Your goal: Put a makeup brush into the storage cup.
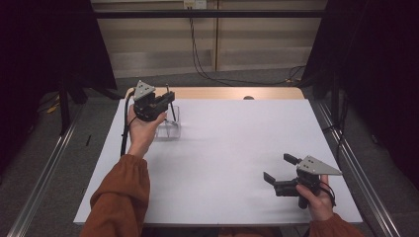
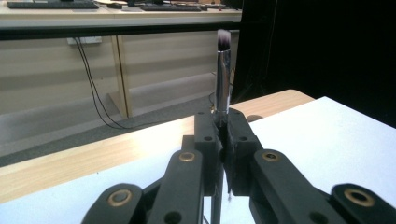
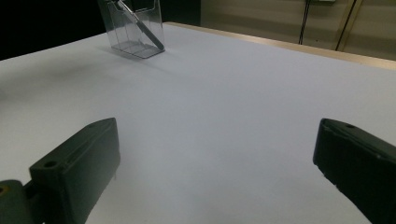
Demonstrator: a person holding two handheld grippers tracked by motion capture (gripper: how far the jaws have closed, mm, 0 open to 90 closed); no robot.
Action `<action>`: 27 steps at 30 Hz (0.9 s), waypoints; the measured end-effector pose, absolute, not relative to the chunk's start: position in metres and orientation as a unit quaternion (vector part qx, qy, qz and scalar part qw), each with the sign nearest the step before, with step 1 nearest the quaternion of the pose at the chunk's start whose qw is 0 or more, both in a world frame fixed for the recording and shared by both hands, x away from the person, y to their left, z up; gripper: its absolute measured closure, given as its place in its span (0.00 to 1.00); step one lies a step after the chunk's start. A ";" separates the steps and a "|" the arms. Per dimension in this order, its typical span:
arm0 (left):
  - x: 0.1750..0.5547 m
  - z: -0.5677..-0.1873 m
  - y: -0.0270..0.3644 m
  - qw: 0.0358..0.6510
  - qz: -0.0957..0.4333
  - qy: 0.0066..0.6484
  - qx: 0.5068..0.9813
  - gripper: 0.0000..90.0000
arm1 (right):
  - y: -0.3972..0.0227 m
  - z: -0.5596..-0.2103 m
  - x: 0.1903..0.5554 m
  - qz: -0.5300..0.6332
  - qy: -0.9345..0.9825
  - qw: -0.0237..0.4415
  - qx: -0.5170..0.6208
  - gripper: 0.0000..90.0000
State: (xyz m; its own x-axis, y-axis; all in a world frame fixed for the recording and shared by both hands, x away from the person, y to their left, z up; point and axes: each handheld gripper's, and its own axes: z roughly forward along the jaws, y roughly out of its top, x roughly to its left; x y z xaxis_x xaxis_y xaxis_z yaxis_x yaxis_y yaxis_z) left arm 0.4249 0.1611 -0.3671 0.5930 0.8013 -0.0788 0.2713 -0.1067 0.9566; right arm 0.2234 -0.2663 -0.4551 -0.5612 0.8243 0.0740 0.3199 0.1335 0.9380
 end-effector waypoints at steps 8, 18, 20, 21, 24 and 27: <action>0.427 -0.375 0.159 0.539 0.231 0.386 0.712 0.95 | -0.266 -0.455 0.223 0.521 0.715 0.242 0.400 0.00; 0.429 -0.386 0.160 0.529 0.226 0.392 0.717 0.95 | -0.266 -0.456 0.223 0.522 0.714 0.240 0.401 0.00; 0.429 -0.387 0.159 0.529 0.225 0.393 0.718 0.95 | -0.266 -0.455 0.223 0.522 0.714 0.240 0.401 0.00; 0.429 -0.388 0.159 0.526 0.225 0.391 0.721 0.95 | -0.266 -0.456 0.223 0.522 0.714 0.240 0.401 0.00; 0.429 -0.389 0.155 0.525 0.223 0.392 0.722 0.95 | -0.266 -0.456 0.223 0.522 0.714 0.240 0.401 0.00; 0.430 -0.391 0.155 0.524 0.222 0.394 0.722 0.95 | -0.266 -0.456 0.223 0.522 0.714 0.240 0.401 0.00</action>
State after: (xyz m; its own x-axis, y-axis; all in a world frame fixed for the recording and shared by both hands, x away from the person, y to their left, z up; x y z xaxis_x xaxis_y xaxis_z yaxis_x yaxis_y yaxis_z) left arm 0.4296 0.1549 -0.3908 0.5914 0.8011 -0.0925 0.3352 -0.1398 0.9317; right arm 0.2233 -0.2657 -0.4557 -0.5634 0.8227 0.0756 0.3214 0.1339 0.9374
